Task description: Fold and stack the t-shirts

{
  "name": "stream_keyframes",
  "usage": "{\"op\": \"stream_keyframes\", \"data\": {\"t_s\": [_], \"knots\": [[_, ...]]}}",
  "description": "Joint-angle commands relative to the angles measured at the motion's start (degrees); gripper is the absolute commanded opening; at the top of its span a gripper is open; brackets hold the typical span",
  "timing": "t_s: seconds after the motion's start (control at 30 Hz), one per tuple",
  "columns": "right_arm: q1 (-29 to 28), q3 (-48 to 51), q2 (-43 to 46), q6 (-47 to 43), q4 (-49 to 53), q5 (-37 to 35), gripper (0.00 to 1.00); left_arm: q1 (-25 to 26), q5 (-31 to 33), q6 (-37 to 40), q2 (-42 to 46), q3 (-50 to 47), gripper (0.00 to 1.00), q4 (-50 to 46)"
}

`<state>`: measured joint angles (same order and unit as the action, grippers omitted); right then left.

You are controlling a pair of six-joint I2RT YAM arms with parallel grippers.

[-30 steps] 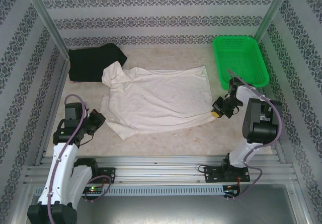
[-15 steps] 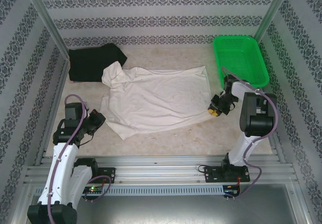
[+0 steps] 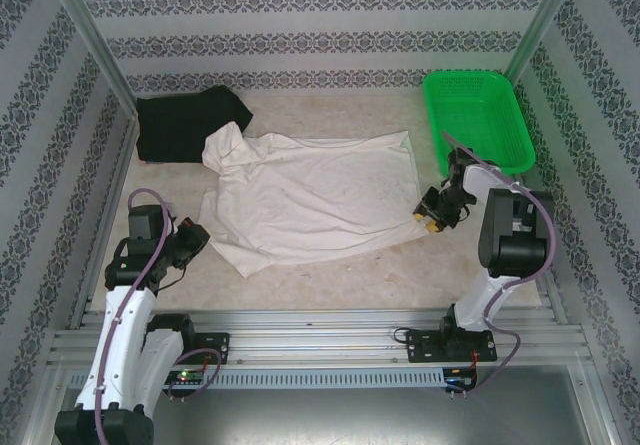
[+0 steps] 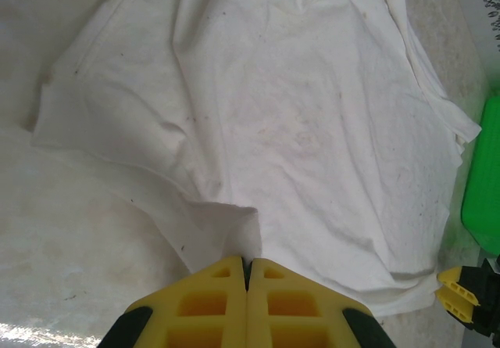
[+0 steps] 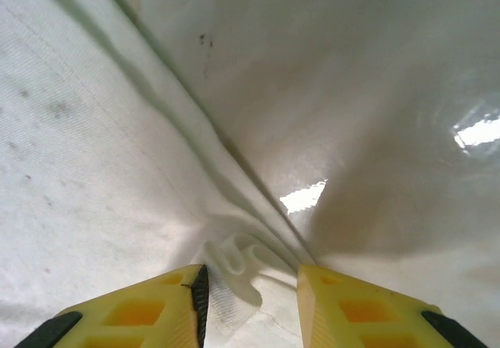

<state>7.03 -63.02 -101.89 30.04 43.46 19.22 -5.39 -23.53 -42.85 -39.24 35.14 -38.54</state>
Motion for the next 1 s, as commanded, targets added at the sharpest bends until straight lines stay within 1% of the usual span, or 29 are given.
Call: {"op": "stream_keyframes", "data": {"t_s": [0.0,0.23,0.43,0.47,0.53,0.63,0.7,0.83,0.97], "knots": [[0.7,0.3,3.6,0.5,-0.2,-0.4,0.38,-0.7,-0.1,1.0,0.8,-0.6,0.0,-0.9],[2.1,0.7,10.2,0.8,3.1,0.6,0.41,-0.7,-0.1,1.0,0.9,-0.6,0.0,-1.1],[5.2,7.3,16.6,1.6,4.7,3.7,0.41,-0.6,-0.1,0.9,1.1,-0.9,0.0,-1.1],[5.7,8.5,17.6,1.5,4.8,3.8,0.4,-0.6,0.0,0.9,1.1,-0.9,0.0,-1.3],[6.3,10.5,19.3,1.2,5.1,5.2,0.34,-0.6,0.0,0.9,1.1,-0.9,0.0,-1.3],[6.2,13.3,20.2,0.9,5.6,8.3,0.24,-0.6,0.0,1.1,0.9,-0.7,0.0,-1.3],[6.3,16.2,20.7,1.6,5.1,7.7,0.2,-0.6,0.0,1.1,0.7,-0.8,0.0,-1.1],[6.3,19.7,20.5,4.0,-0.3,8.3,0.2,-0.6,-0.2,0.8,0.7,-1.0,0.0,-0.6],[6.2,19.1,17.8,4.4,-4.2,7.9,0.22,-0.6,-0.5,0.9,0.7,-0.6,0.0,-0.4]]}}
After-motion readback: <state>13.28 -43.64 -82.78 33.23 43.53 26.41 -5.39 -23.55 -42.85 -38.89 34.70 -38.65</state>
